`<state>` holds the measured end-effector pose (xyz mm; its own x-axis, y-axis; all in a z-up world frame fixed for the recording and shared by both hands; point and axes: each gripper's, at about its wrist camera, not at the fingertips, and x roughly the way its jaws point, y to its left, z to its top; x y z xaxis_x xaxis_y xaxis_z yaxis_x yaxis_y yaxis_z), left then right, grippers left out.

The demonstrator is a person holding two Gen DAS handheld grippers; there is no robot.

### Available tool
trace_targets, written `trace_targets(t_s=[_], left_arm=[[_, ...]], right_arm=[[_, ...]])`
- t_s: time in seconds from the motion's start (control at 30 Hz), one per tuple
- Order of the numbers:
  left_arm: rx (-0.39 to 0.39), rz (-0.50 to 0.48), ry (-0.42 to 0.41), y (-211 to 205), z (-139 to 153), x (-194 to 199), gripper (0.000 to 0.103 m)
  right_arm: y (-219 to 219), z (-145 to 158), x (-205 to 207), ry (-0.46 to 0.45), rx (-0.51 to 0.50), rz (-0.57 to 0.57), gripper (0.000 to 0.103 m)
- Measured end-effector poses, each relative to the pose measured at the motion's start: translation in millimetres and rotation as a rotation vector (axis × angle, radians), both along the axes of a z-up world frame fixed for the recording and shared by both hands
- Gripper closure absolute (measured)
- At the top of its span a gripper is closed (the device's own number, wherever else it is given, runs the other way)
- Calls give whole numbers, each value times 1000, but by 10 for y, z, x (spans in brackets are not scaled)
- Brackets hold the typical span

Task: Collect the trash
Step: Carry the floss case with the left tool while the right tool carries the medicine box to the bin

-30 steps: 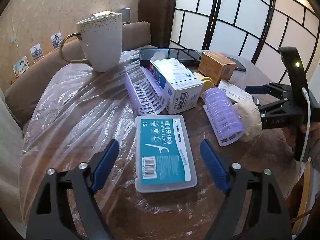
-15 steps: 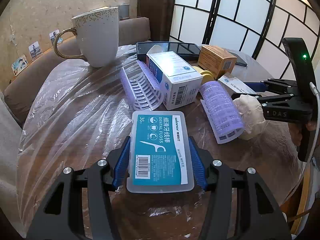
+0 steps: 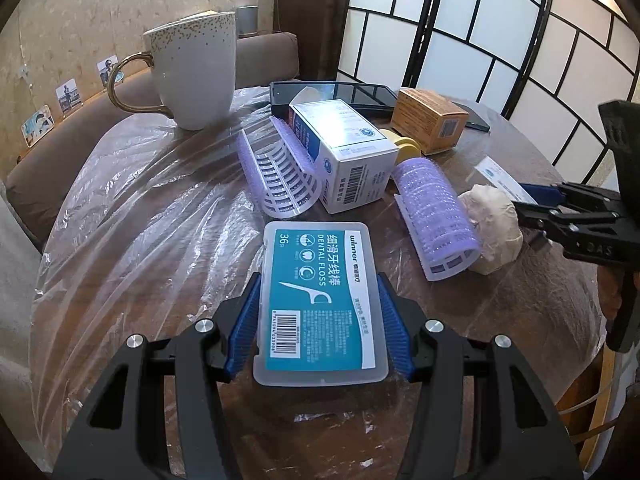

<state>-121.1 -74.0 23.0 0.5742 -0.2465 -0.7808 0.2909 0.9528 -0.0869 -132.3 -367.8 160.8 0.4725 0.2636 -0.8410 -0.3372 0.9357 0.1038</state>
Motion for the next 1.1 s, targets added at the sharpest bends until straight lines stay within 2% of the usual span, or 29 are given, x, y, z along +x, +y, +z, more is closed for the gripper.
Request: trace_targets(t_s=[0.77,1.1], left_arm=[[-27,-18,6,-49,91,-347,47],[-32,-39,4,-61,143,-626,47]], right_arm=[[-222,146,-738,-7,69,-97,52],[-229,196,-1001,2,78,-86,52]])
